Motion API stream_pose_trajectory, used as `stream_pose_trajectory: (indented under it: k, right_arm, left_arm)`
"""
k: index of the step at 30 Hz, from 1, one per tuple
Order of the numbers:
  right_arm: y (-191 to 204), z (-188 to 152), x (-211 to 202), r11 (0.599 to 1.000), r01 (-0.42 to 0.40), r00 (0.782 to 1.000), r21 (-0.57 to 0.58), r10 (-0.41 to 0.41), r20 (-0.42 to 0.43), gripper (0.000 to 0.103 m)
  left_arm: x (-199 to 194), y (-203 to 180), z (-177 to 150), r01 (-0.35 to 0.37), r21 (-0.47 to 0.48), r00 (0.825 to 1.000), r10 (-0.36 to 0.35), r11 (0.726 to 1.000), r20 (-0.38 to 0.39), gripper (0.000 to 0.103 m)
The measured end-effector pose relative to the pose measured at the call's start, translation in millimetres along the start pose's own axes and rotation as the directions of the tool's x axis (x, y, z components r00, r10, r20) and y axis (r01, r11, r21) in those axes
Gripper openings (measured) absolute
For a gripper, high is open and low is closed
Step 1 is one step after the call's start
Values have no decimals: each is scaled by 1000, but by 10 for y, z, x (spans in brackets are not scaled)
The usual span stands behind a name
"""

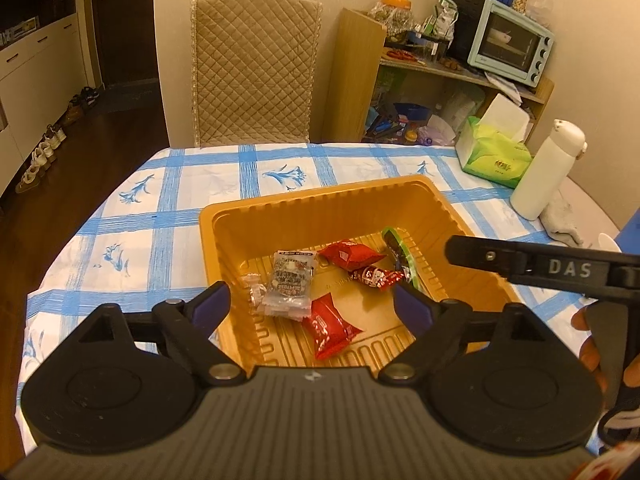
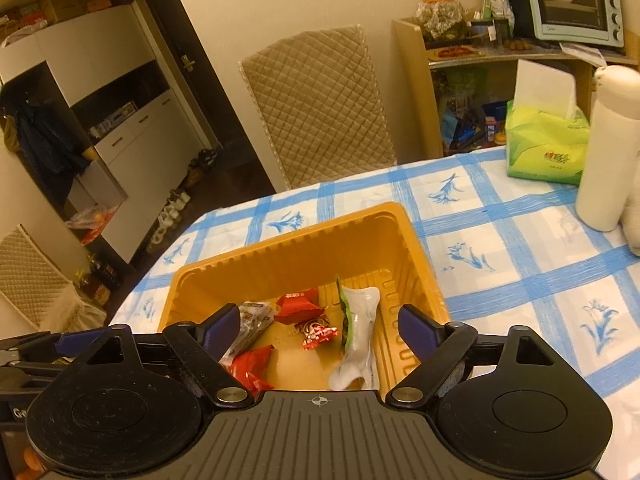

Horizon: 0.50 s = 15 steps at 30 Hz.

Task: Organize snacks
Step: 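Withdraw both grippers from the basket back toward the remaining candies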

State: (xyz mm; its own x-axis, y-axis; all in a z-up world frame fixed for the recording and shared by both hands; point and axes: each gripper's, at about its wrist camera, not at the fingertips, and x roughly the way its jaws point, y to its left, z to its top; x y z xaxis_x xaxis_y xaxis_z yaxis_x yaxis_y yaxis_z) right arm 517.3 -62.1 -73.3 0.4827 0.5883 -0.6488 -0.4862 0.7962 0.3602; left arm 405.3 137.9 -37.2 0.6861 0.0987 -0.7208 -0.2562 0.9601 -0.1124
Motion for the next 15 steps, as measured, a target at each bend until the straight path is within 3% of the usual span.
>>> stream_pose_trajectory:
  k: [15]
  right_arm:
    - [-140,-456,-805,998,-41,999,-41,42,28,91]
  left_arm:
    - [-714,-55,-518,16,-3,999,-16,1000,37,91]
